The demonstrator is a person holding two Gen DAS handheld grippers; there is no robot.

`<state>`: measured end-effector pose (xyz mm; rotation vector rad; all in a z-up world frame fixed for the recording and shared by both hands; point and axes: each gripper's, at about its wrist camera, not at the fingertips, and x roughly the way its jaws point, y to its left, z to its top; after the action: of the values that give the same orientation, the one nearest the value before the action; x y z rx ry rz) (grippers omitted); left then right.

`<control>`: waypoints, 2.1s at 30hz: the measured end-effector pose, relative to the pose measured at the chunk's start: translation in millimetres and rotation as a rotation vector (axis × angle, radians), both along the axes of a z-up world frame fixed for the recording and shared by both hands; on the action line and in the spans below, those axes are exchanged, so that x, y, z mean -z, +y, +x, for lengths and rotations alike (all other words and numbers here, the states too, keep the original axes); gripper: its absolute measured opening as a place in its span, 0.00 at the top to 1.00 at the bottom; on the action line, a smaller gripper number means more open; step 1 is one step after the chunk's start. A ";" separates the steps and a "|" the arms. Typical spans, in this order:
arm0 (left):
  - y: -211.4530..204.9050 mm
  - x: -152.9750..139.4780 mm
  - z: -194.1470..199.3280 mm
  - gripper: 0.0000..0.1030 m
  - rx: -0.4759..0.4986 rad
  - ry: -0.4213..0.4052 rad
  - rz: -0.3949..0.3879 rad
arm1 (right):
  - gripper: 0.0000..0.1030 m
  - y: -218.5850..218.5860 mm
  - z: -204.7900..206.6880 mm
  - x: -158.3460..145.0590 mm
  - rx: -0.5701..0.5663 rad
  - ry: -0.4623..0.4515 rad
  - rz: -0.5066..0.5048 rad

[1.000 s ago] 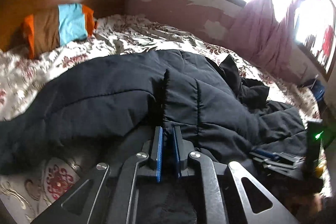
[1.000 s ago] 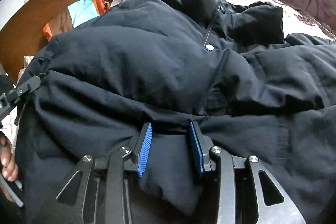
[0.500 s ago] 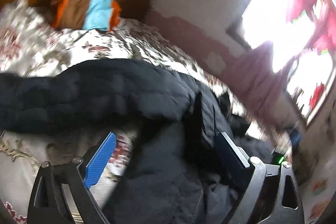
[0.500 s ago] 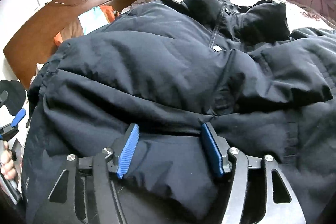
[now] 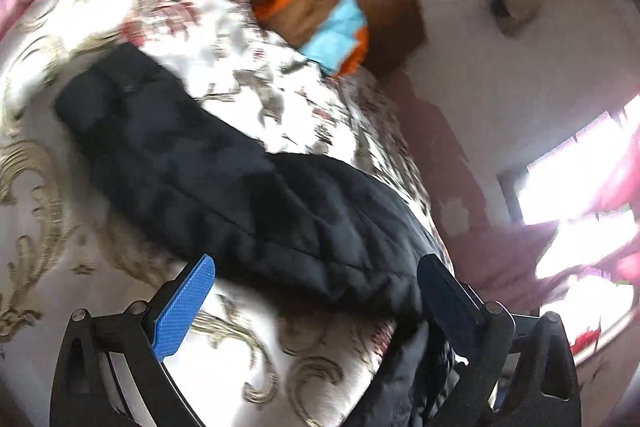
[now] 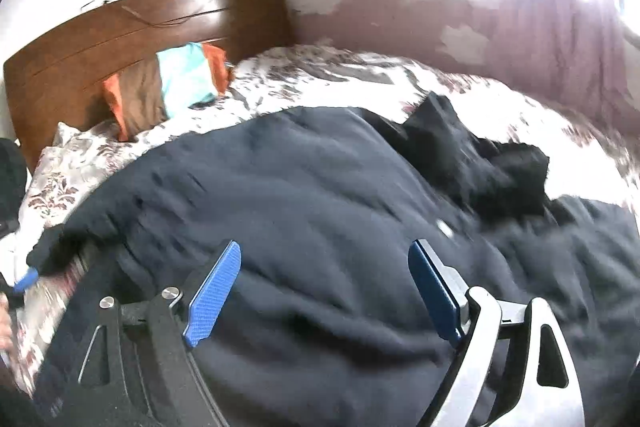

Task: Fold large clothes

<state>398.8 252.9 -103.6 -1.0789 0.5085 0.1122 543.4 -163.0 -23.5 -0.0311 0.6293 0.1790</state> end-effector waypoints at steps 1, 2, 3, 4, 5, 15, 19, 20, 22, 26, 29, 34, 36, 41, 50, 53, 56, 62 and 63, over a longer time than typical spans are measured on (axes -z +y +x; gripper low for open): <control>5.4 4.1 -2.8 0.01 -0.043 0.020 -0.015 | 0.20 10.8 6.4 -3.5 -0.006 -0.001 -0.015; 10.2 7.1 -5.9 0.01 -0.097 0.055 -0.012 | 0.20 23.9 14.4 -6.4 -0.001 0.000 -0.043; 13.9 9.3 -8.3 0.01 -0.141 0.086 -0.001 | 0.20 36.4 23.0 -7.9 0.015 0.004 -0.073; 17.9 12.8 -11.6 0.01 -0.200 0.134 0.014 | 0.20 44.0 30.0 -7.8 0.022 0.004 -0.088; 22.4 17.5 -12.4 0.01 -0.246 0.182 0.010 | 0.20 52.4 39.0 -6.1 0.025 0.005 -0.103; 43.4 32.7 18.2 0.02 -0.232 0.167 -0.048 | 0.02 80.3 34.6 38.7 0.079 -0.123 -0.130; 46.3 34.6 27.6 0.05 -0.255 0.187 -0.031 | 0.02 78.5 33.3 39.2 0.077 -0.138 -0.108; 46.3 35.0 26.6 0.11 -0.265 0.190 -0.024 | 0.02 78.2 33.4 38.9 0.076 -0.139 -0.106; 44.8 34.2 31.6 0.27 -0.290 0.201 0.004 | 0.02 77.1 36.0 39.4 0.073 -0.137 -0.098; 33.3 27.1 46.1 0.87 -0.246 0.212 0.093 | 0.02 73.4 37.1 40.2 0.072 -0.140 -0.075; 21.3 6.6 46.2 0.91 -0.252 0.118 0.169 | 0.02 70.2 37.6 40.1 0.080 -0.136 -0.066; -2.8 -51.8 39.8 0.92 -0.222 -0.102 0.367 | 0.02 29.6 25.5 5.8 0.137 -0.087 0.185; -18.8 -74.3 31.8 0.92 -0.212 -0.196 0.464 | 0.02 7.0 16.1 -13.7 0.130 -0.056 0.293; -53.1 -122.7 35.9 0.92 0.025 -0.388 0.470 | 0.02 -49.6 -32.3 -42.4 0.121 -0.039 0.284; -190.0 -166.2 17.1 0.92 0.398 -0.535 0.647 | 0.02 -189.8 -137.6 -14.9 0.350 -0.037 0.259; -251.7 -162.6 18.2 0.92 0.617 -0.506 0.720 | 0.02 -233.2 -159.8 -2.4 0.415 -0.034 0.437; -291.5 -150.2 24.2 0.92 0.838 -0.473 0.682 | 0.02 -258.2 -171.5 9.1 0.461 -0.023 0.527; -335.5 -126.2 22.9 0.91 1.001 -0.458 0.731 | 0.02 -270.3 -176.9 25.3 0.502 -0.049 0.591; -340.1 -122.0 23.8 0.91 1.024 -0.449 0.731 | 0.02 -270.6 -180.0 28.4 0.503 -0.050 0.610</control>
<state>422.5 -87.1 18.4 -0.0333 0.4959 -0.7775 363.5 -433.6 -51.9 0.7030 0.4953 -0.1223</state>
